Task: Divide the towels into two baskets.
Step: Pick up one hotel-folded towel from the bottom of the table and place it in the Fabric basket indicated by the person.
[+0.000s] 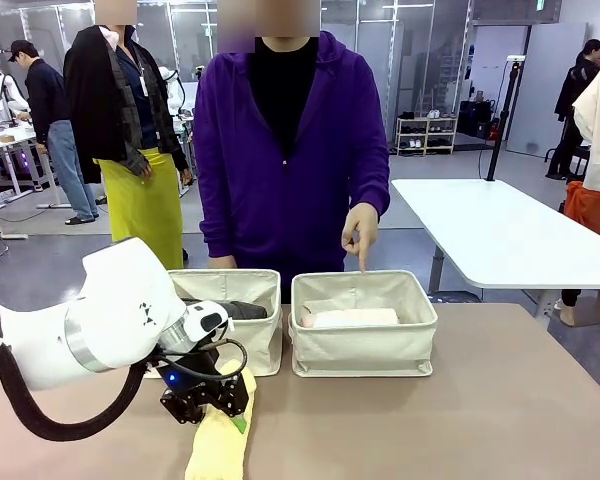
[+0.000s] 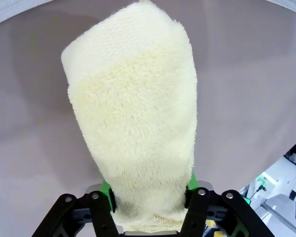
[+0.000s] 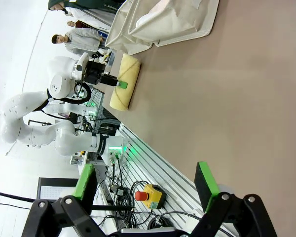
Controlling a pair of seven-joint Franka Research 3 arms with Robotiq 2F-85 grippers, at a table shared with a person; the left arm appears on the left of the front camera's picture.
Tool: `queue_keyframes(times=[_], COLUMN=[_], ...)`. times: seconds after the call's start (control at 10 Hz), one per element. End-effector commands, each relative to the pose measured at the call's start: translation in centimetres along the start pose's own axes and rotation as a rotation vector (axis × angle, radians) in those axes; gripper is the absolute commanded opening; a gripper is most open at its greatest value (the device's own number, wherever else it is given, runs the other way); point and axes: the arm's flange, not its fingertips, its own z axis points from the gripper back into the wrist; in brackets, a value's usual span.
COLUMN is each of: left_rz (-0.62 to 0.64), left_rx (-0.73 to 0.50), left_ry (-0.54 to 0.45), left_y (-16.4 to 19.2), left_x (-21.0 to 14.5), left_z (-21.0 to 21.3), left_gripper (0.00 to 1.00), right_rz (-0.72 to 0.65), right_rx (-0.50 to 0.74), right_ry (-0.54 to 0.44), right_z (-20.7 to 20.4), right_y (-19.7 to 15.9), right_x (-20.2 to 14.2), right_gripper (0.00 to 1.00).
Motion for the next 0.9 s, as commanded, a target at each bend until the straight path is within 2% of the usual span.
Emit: queue_keyframes(times=[0.0, 0.1, 0.2, 0.4, 0.5, 0.7, 0.8], left_rz=[0.005, -0.002, -0.04, -0.17, -0.284, -0.48, -0.507], left_rx=[0.017, 0.006, -0.027, 0.036, 0.017, 0.057, 0.053], left_ry=[-0.025, -0.027, -0.025, -0.088, -0.097, -0.118, -0.122], left_y=[-0.7, -1.0, -2.0, -5.1, -6.9, -10.3, -11.1], left_x=[-0.2, -0.4, -0.9, -1.9, -2.4, -3.1, -3.3], left_z=[0.1, 0.5, 2.1, 6.0, 7.3, 8.0, 7.9], left_gripper=[0.34, 0.2, 0.2, 0.2, 0.2, 0.2, 0.2], right_rz=[0.002, 0.002, 0.002, 0.002, 0.002, 0.002, 0.002], right_rx=[0.006, 0.006, 0.006, 0.006, 0.006, 0.006, 0.006], right_ry=[-0.005, -0.005, -0.005, -0.005, -0.005, -0.005, -0.005], right_z=[0.1, 0.1, 0.1, 0.1, 0.1, 0.1, 0.1], right_y=[0.5, 0.5, 0.5, 0.5, 0.5, 0.5, 0.5], right_x=[-0.1, -0.1, -0.1, -0.1, -0.1, -0.1, -0.1], right_gripper=[1.0, 1.0, 1.0, 1.0, 1.0, 1.0, 1.0])
